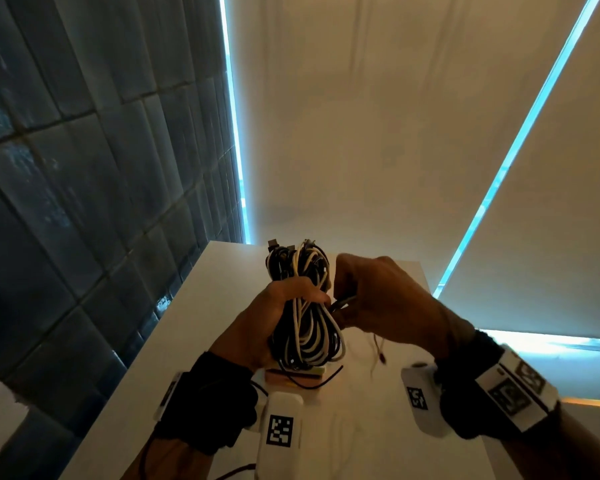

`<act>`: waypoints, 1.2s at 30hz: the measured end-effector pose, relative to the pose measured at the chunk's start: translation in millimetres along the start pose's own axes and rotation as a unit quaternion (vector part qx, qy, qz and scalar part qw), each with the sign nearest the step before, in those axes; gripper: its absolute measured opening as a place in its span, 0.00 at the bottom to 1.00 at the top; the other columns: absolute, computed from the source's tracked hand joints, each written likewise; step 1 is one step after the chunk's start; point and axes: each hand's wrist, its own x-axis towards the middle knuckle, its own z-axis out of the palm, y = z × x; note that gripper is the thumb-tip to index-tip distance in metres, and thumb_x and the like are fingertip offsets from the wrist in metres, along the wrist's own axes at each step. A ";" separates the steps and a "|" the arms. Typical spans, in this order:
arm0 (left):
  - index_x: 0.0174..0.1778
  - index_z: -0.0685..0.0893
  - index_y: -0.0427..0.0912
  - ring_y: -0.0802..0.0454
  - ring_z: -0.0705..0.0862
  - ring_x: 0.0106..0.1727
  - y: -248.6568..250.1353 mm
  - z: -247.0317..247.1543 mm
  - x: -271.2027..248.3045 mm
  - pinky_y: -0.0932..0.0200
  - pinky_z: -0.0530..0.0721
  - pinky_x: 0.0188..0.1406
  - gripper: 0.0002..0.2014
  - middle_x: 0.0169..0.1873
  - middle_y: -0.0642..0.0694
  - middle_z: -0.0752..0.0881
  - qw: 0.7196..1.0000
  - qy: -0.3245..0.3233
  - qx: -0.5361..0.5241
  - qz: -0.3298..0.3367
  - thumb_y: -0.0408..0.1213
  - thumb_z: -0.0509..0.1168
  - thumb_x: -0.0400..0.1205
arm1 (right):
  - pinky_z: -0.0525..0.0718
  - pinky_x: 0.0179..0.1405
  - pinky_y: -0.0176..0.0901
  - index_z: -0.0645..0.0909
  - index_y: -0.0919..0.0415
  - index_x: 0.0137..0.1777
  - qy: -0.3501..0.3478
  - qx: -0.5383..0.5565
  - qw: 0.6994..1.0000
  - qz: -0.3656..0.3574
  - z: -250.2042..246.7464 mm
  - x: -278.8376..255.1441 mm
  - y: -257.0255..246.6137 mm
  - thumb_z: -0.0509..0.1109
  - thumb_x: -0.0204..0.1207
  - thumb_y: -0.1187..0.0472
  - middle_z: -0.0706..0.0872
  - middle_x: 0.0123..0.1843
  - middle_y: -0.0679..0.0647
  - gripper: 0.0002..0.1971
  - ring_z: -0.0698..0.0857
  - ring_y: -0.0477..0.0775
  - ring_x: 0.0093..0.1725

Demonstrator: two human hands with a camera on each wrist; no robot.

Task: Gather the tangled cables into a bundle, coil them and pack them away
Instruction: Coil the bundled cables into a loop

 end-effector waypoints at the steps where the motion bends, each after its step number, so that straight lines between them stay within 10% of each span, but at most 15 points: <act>1: 0.51 0.86 0.32 0.38 0.84 0.43 1.7 0.4 -0.8 0.45 0.82 0.53 0.19 0.43 0.34 0.85 1.000 -0.001 0.005 -0.004 0.34 0.69 0.65 | 0.84 0.36 0.37 0.68 0.42 0.37 -0.015 0.002 1.000 -0.009 -6.1 2.7 -3.9 0.82 0.65 0.56 0.80 0.32 0.37 0.21 0.82 0.38 0.34; 6: 0.51 0.86 0.33 0.46 0.88 0.38 7.6 1.2 -8.6 0.53 0.86 0.40 0.18 0.40 0.35 0.89 0.998 -0.034 0.052 -0.022 0.33 0.64 0.67 | 0.83 0.38 0.30 0.84 0.56 0.43 -0.087 0.099 0.991 -0.008 -31.0 11.5 -2.3 0.81 0.68 0.60 0.88 0.34 0.42 0.08 0.86 0.37 0.34; 13: 0.46 0.78 0.37 0.49 0.79 0.34 -7.0 -12.8 -16.1 0.55 0.79 0.35 0.20 0.33 0.44 0.81 0.997 -0.032 0.045 -0.046 0.33 0.72 0.58 | 0.75 0.44 0.34 0.87 0.52 0.39 0.000 -0.006 0.997 0.078 -69.2 13.6 46.4 0.79 0.69 0.59 0.88 0.35 0.43 0.04 0.84 0.37 0.37; 18: 0.45 0.77 0.36 0.48 0.79 0.33 -10.7 -13.7 -18.4 0.56 0.81 0.31 0.19 0.32 0.43 0.79 0.998 -0.036 0.023 -0.034 0.31 0.70 0.58 | 0.64 0.77 0.42 0.75 0.47 0.73 -0.069 -0.066 0.985 0.145 -62.6 -3.9 38.3 0.81 0.59 0.42 0.76 0.73 0.43 0.40 0.69 0.45 0.76; 21: 0.46 0.78 0.33 0.48 0.80 0.31 -13.3 -3.6 -18.0 0.56 0.83 0.28 0.20 0.30 0.41 0.79 0.997 -0.067 0.017 -0.027 0.29 0.69 0.58 | 0.56 0.80 0.45 0.73 0.45 0.75 -0.123 0.023 0.989 0.074 -27.3 1.2 19.8 0.80 0.60 0.42 0.69 0.79 0.41 0.41 0.61 0.42 0.80; 25: 0.40 0.81 0.33 0.48 0.81 0.30 -12.1 1.0 -20.4 0.56 0.83 0.28 0.15 0.29 0.40 0.79 0.997 -0.078 0.008 -0.028 0.29 0.69 0.58 | 0.79 0.56 0.41 0.87 0.65 0.53 -0.173 0.265 0.949 0.012 12.9 1.3 35.7 0.73 0.76 0.58 0.90 0.50 0.59 0.11 0.86 0.46 0.50; 31: 0.44 0.75 0.36 0.48 0.78 0.30 -8.8 -10.2 -30.8 0.56 0.83 0.28 0.18 0.30 0.40 0.76 0.997 -0.054 -0.022 -0.043 0.25 0.69 0.59 | 0.62 0.19 0.35 0.79 0.64 0.38 -0.238 0.558 0.790 0.086 26.1 -10.8 69.3 0.68 0.79 0.53 0.61 0.24 0.54 0.14 0.60 0.46 0.21; 36: 0.43 0.82 0.31 0.46 0.82 0.28 -13.6 -14.6 -31.6 0.52 0.85 0.27 0.15 0.34 0.37 0.77 0.996 -0.019 -0.042 -0.071 0.23 0.67 0.60 | 0.53 0.17 0.32 0.80 0.63 0.35 -0.173 0.515 0.820 0.180 9.9 -7.2 80.6 0.65 0.81 0.55 0.60 0.24 0.48 0.15 0.56 0.43 0.21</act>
